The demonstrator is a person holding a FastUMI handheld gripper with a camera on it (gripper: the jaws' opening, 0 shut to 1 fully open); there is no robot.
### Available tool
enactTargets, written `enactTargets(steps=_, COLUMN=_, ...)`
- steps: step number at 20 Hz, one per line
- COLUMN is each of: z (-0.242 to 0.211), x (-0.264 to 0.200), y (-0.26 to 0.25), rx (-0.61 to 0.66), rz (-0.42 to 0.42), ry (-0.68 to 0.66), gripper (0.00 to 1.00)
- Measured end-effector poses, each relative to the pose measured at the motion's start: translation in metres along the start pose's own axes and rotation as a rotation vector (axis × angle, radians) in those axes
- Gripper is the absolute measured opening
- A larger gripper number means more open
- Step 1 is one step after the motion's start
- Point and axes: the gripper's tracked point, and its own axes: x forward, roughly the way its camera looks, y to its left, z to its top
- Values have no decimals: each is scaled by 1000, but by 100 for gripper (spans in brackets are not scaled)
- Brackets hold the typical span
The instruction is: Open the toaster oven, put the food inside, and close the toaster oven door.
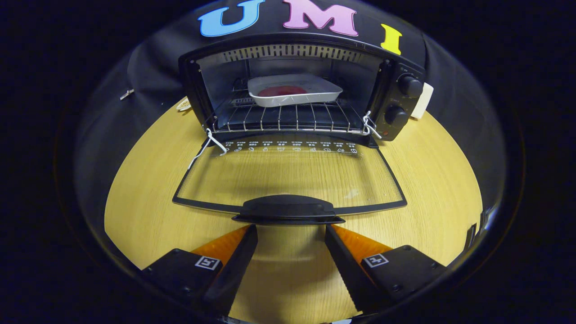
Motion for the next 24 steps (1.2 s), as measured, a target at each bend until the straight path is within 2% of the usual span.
enactTargets(steps=3, z=2, x=-2, y=1, rx=10, rz=11, ry=40, gripper=99)
enactTargets(steps=7, z=11, x=-19, y=2, rx=11, rz=30, ry=20, gripper=99)
enactTargets(steps=12, z=24, x=-44, y=9, rx=-12, rz=107, ry=-19, gripper=98)
enactTargets(steps=18, z=94, x=-72, y=5, rx=-101, rz=101, ry=-264, gripper=98)
enactTargets(steps=24, z=151, x=-132, y=-9, rx=-97, rz=128, ry=-457, gripper=98)
